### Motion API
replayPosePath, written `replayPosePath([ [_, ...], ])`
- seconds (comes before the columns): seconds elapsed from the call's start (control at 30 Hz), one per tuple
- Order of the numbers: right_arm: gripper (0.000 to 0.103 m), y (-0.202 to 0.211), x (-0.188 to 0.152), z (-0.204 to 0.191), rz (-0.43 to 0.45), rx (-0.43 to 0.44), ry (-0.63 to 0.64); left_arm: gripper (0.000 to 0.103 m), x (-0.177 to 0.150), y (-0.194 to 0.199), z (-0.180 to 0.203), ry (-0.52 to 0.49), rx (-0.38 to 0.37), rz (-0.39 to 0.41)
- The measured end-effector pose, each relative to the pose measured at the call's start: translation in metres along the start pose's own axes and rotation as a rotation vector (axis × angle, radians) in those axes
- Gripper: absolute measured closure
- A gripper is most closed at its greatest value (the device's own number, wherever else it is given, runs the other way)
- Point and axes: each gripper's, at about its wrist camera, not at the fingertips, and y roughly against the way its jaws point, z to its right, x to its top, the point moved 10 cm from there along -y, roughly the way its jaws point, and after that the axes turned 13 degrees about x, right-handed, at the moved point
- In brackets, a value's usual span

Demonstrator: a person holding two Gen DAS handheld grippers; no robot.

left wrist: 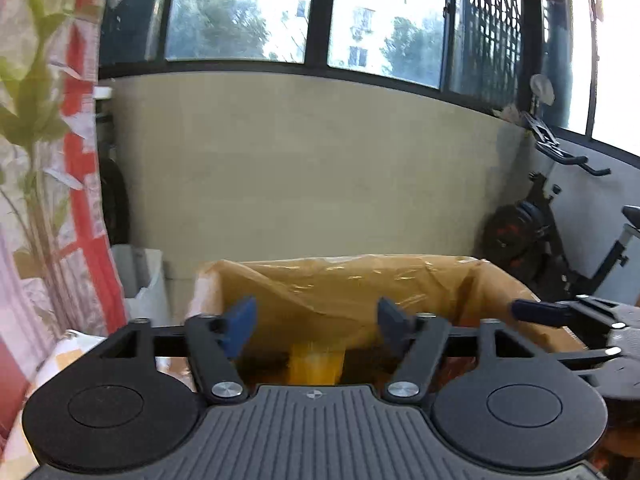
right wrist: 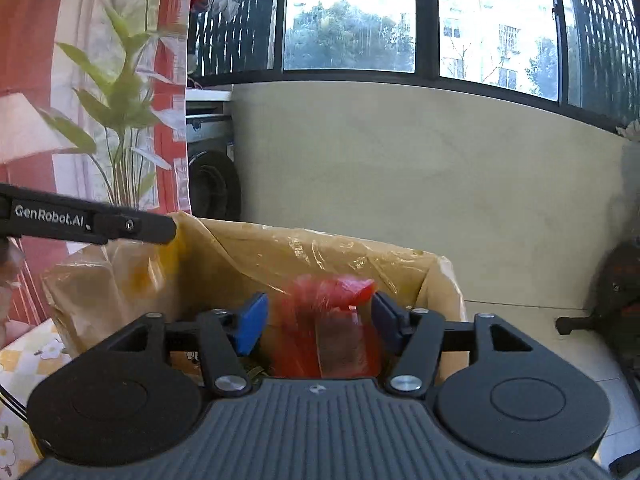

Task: Organize snacks
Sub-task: 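Lift both snacks over the box and open both grippers to drop them, then grasp a yellow snack bag with the left gripper while the right grasps a gold sauce packet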

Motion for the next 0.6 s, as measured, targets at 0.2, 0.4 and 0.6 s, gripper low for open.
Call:
replayPosePath([
  [0.2, 0.032, 0.047, -0.008, 0.008, 0.074, 0.044, -0.013, 0.029, -0.008, 0.027, -0.038, 0.006, 0.010, -0.006],
  [0.4, 0.032, 0.108, -0.044, 0.014, 0.096, 0.079, -0.082, 0.029, -0.028, 0.084, -0.084, 0.040, -0.007, 0.040],
  [0.6, 0.032, 0.150, -0.100, 0.007, 0.058, 0.081, -0.136, 0.029, -0.067, 0.104, -0.121, 0.094, 0.039, 0.016],
])
